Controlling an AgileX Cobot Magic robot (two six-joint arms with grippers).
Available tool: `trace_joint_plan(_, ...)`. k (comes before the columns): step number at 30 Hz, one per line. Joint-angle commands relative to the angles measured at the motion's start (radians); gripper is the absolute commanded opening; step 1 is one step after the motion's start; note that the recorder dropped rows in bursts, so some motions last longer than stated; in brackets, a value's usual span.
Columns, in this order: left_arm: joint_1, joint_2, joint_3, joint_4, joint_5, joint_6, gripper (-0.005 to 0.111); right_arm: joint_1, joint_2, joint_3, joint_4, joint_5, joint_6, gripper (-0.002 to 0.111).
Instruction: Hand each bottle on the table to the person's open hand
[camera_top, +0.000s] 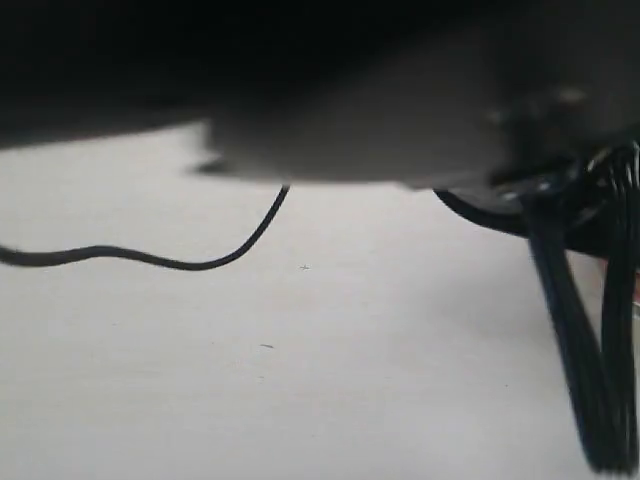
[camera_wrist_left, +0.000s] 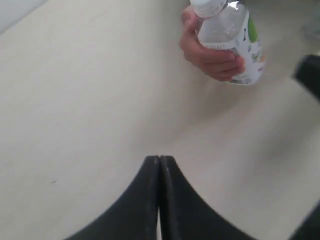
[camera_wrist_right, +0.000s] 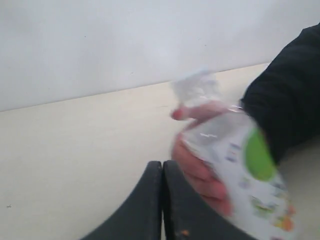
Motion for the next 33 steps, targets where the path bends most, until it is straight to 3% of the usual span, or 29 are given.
trace_joint_plan(1,-0.007,-0.176,0.196,-0.175,-0.328,0.164,0.0,0.0,-0.005,0.004,-0.004,-0.008,-0.002,0.0)
trace_joint_plan(4,-0.007,-0.282,0.34,-0.285,-0.49,0.34,0.0,0.0,-0.005,0.004,-0.004,-0.008,-0.002,0.0)
trace_joint_plan(6,-0.01,-0.354,0.424,-0.439,-0.548,0.574,0.0,0.0,-0.005,0.004,-0.004,-0.008,-0.002,0.0)
trace_joint_plan(9,-0.027,-0.45,0.545,-0.723,-0.558,0.992,0.0,0.0,-0.005,0.004,-0.004,-0.008,-0.002,0.0)
trace_joint_plan(12,-0.027,-0.548,0.656,-0.943,-0.533,1.256,0.0,0.0,-0.005,0.004,-0.004,-0.008,-0.002,0.0)
trace_joint_plan(19,-0.02,-0.712,0.736,-0.903,-0.435,1.245,0.0,0.0,-0.005,0.004,-0.004,-0.008,-0.002,0.0)
trace_joint_plan(33,-0.02,-0.736,0.736,-0.903,-0.405,1.245,0.0,0.0,-0.005,0.004,-0.004,-0.008,-0.002,0.0)
